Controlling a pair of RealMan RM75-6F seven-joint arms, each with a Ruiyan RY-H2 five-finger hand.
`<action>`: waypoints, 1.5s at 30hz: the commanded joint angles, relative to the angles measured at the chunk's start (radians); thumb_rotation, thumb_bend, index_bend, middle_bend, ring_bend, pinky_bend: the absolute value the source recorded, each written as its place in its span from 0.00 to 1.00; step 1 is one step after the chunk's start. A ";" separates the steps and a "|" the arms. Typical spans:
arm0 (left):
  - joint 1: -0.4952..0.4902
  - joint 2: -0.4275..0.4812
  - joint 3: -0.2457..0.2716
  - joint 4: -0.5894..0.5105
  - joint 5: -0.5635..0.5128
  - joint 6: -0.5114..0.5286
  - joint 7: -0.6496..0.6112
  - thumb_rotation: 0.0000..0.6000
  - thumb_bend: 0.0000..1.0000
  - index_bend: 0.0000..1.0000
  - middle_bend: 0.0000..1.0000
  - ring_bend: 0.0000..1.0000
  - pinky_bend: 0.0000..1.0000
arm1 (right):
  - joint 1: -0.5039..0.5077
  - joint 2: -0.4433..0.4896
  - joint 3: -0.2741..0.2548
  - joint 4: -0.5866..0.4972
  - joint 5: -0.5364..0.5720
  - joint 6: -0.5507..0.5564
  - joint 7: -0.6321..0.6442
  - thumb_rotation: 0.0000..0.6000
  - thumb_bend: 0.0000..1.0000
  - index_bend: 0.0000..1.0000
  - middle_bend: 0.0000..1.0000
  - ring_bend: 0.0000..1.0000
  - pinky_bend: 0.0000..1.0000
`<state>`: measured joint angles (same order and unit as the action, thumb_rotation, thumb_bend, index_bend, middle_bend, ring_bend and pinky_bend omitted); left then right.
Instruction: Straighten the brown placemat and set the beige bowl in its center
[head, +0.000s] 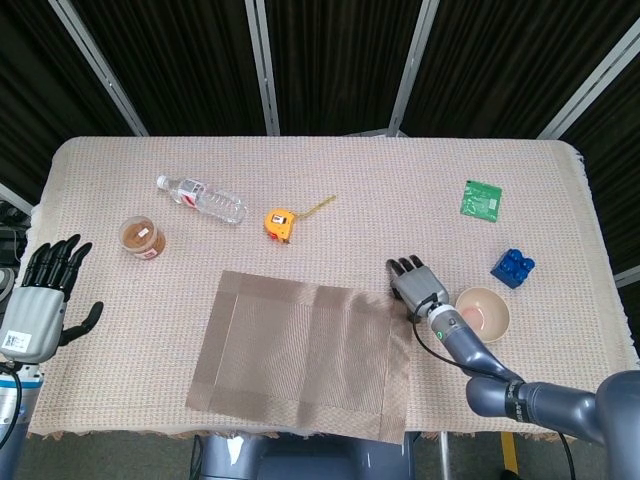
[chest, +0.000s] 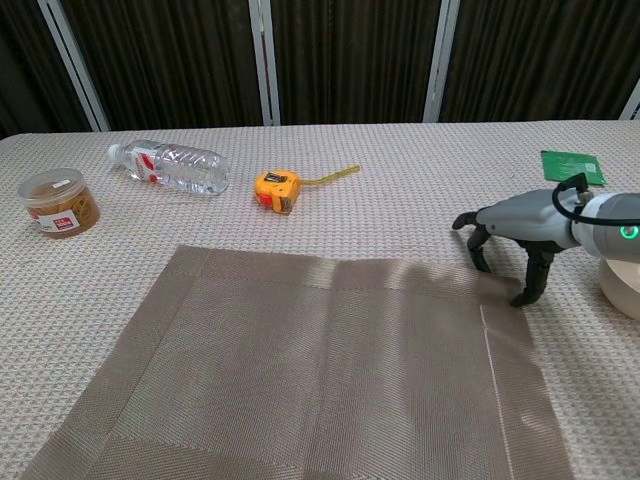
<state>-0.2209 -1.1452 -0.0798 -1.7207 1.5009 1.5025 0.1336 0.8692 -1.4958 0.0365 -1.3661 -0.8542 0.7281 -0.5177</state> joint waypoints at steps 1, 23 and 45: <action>0.001 0.000 0.000 0.000 0.000 -0.002 0.001 1.00 0.37 0.00 0.00 0.00 0.00 | -0.010 -0.009 0.000 0.019 -0.030 -0.002 0.030 1.00 0.12 0.50 0.00 0.00 0.00; 0.005 0.000 -0.006 -0.005 0.004 -0.013 -0.005 1.00 0.37 0.00 0.00 0.00 0.00 | -0.022 0.000 0.020 0.022 -0.113 0.001 0.121 1.00 0.20 0.62 0.00 0.00 0.00; 0.007 0.004 -0.007 -0.004 0.012 -0.020 -0.011 1.00 0.37 0.00 0.00 0.00 0.00 | -0.011 -0.013 0.060 0.036 -0.045 0.019 0.110 1.00 0.21 0.68 0.00 0.00 0.00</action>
<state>-0.2140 -1.1417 -0.0864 -1.7251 1.5130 1.4826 0.1226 0.8560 -1.5065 0.0934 -1.3335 -0.9048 0.7459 -0.4045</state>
